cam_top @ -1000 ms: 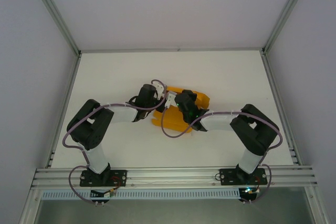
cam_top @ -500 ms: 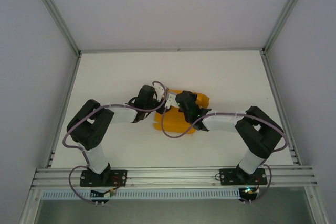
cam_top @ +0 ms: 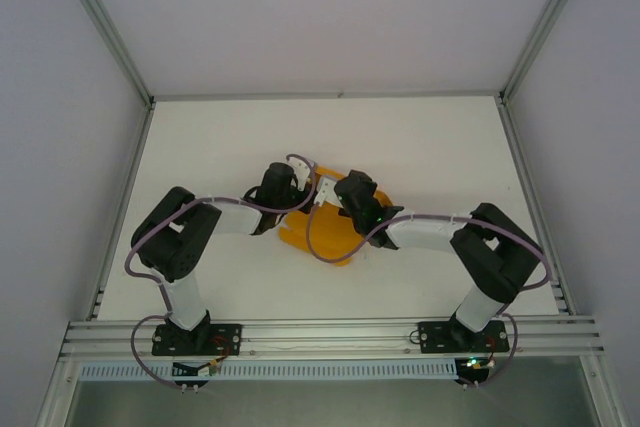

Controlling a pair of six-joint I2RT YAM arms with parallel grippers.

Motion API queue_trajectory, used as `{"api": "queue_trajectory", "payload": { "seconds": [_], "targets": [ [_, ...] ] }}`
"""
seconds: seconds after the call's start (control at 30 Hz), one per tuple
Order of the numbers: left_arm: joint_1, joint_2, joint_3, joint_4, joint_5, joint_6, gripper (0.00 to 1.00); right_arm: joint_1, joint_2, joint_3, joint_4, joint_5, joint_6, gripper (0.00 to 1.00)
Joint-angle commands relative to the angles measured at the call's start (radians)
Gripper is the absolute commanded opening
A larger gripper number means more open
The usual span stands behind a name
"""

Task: Assemble paper box

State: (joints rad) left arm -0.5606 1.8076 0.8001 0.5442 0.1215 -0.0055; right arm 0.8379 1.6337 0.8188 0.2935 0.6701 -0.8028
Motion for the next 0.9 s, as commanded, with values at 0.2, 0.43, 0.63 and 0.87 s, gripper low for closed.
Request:
{"api": "queue_trajectory", "payload": {
  "seconds": [0.2, 0.43, 0.63, 0.87],
  "targets": [
    [-0.041, 0.004, -0.041, 0.102, -0.113, 0.040, 0.09, -0.040, -0.355, 0.037, -0.255, -0.295, 0.521, 0.96],
    [-0.061, 0.007, -0.069, 0.146, -0.127, 0.058, 0.09, -0.204, -0.332, 0.160, -0.432, -0.452, 0.753, 0.99],
    [-0.089, 0.031, -0.070, 0.149, -0.164, 0.079, 0.11, -0.218, -0.145, 0.272, -0.467, -0.541, 0.633, 0.99],
    [-0.108, 0.041, -0.071, 0.145, -0.196, 0.088, 0.12, -0.218, 0.045, 0.365, -0.513, -0.599, 0.575, 0.95]
  ]
}}
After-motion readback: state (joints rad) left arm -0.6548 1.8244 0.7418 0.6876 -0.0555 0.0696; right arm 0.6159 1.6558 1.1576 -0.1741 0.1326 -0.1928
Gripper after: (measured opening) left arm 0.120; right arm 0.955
